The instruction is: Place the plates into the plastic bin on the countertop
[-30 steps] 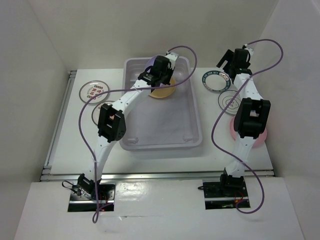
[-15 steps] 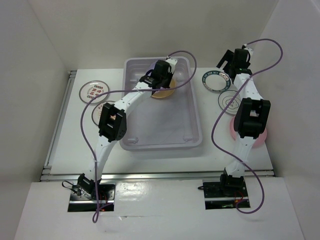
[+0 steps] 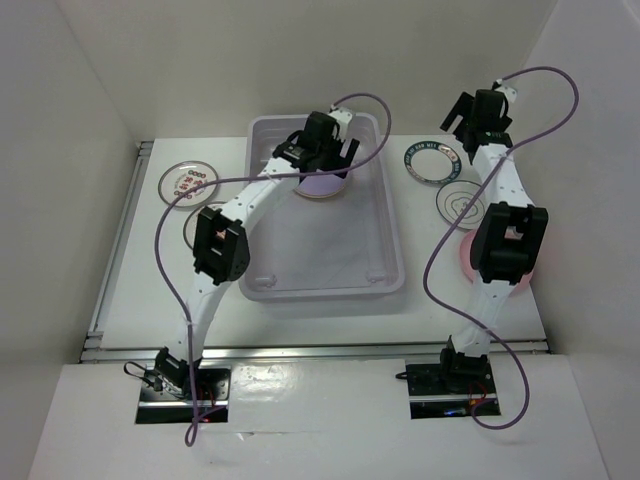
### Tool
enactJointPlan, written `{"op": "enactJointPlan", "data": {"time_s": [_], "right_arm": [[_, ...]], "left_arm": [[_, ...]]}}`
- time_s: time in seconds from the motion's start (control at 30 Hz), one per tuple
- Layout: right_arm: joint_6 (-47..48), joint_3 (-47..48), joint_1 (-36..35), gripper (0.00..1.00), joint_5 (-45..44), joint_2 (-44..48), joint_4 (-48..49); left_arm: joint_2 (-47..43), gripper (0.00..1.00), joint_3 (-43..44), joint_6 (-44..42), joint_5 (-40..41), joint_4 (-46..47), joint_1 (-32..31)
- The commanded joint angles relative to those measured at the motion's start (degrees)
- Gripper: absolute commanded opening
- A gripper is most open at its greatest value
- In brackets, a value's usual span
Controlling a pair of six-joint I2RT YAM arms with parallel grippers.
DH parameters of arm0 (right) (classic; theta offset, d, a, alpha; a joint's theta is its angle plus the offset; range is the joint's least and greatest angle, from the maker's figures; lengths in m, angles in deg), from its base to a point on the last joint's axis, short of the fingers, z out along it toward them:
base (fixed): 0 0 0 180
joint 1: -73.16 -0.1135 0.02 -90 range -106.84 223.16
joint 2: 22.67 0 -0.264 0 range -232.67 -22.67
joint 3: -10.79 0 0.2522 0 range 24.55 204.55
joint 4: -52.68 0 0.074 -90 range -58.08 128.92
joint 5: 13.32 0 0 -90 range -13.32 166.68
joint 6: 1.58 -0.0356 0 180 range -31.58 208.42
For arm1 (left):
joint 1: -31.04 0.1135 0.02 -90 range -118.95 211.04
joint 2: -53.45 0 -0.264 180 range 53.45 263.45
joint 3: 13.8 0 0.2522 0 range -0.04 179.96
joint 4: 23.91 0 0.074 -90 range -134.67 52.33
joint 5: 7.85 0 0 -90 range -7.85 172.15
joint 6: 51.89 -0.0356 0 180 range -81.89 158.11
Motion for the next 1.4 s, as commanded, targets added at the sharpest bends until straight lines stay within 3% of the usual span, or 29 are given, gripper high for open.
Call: {"op": "enactJointPlan", "data": {"time_s": [0.0,0.1,0.2,0.33,0.47,0.53,0.73,1.0,1.2,1.37], "right_arm": [[0.42,2.43,0.32,1.00,-7.71,1.65,-7.08],[-2.12,4.55,0.32,0.96,-14.92,-0.47,-16.65],[-4.68,2.54,0.32,0.86,-16.18,0.13,-21.52],[-7.83,-8.34,0.32,0.84,-5.58,6.17,-22.94],[-8.38,-24.76,0.32,0.80,0.86,14.19,-17.24],[-8.38,-27.69,0.32,0.79,2.01,16.04,-17.23],[-8.38,-32.71,0.32,0.79,-2.20,19.47,-19.95],[-7.33,-32.10,0.32,0.83,-9.84,21.14,-25.65],[-6.00,-37.10,0.32,0.83,-8.45,19.66,-23.74],[-5.30,-38.43,0.32,0.77,-10.29,17.19,-23.20]], "left_arm": [[-9.59,0.99,5.25,-0.83,-1.01,-3.19,2.30],[-16.00,0.99,3.50,2.06,-4.95,-4.95,6.94],[-20.14,0.99,1.48,3.74,-8.20,-6.35,12.82],[-21.99,0.99,0.33,6.82,-14.69,-7.58,20.91],[-22.52,0.99,-0.89,8.32,-19.02,-8.11,26.47],[-23.13,0.99,-1.52,8.32,-19.03,-8.12,28.23],[-23.75,0.99,-3.54,7.79,-19.55,-9.26,29.99],[-23.75,0.99,-5.30,7.79,-21.40,-9.26,30.52],[-24.27,0.99,-5.91,7.17,-21.40,-9.26,30.52],[-25.51,0.99,-7.75,6.03,-19.38,-9.26,30.52]]}}
